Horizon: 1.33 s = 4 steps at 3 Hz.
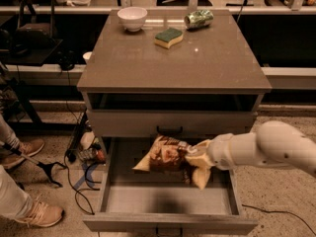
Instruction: Pick brown chip bag from middle drawer and place on counter
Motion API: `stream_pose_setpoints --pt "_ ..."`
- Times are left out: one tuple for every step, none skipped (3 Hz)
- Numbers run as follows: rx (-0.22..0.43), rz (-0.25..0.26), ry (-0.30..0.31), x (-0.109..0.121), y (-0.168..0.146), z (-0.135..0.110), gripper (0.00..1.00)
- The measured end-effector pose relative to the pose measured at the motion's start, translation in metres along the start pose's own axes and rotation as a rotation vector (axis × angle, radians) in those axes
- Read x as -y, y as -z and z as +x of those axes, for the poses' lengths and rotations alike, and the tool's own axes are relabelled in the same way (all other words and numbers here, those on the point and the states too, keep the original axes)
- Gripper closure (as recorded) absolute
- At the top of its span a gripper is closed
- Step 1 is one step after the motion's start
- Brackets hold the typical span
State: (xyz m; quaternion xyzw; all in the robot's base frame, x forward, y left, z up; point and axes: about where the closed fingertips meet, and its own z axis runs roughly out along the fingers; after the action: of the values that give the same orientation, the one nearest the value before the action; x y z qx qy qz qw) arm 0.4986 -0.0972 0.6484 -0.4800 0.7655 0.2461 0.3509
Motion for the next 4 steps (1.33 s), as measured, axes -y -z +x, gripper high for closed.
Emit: stream_pose_setpoints --pt "0.008 0.065 -0.022 0.008 0.035 0.024 1.0" --pt "0.008 0.065 -0.022 0.008 0.035 0.024 1.0" --pt "0.051 0.128 0.027 0.012 0.08 -0.004 1.0" --pt "0.079 0.229 0.091 0.013 0.136 -0.034 1.0"
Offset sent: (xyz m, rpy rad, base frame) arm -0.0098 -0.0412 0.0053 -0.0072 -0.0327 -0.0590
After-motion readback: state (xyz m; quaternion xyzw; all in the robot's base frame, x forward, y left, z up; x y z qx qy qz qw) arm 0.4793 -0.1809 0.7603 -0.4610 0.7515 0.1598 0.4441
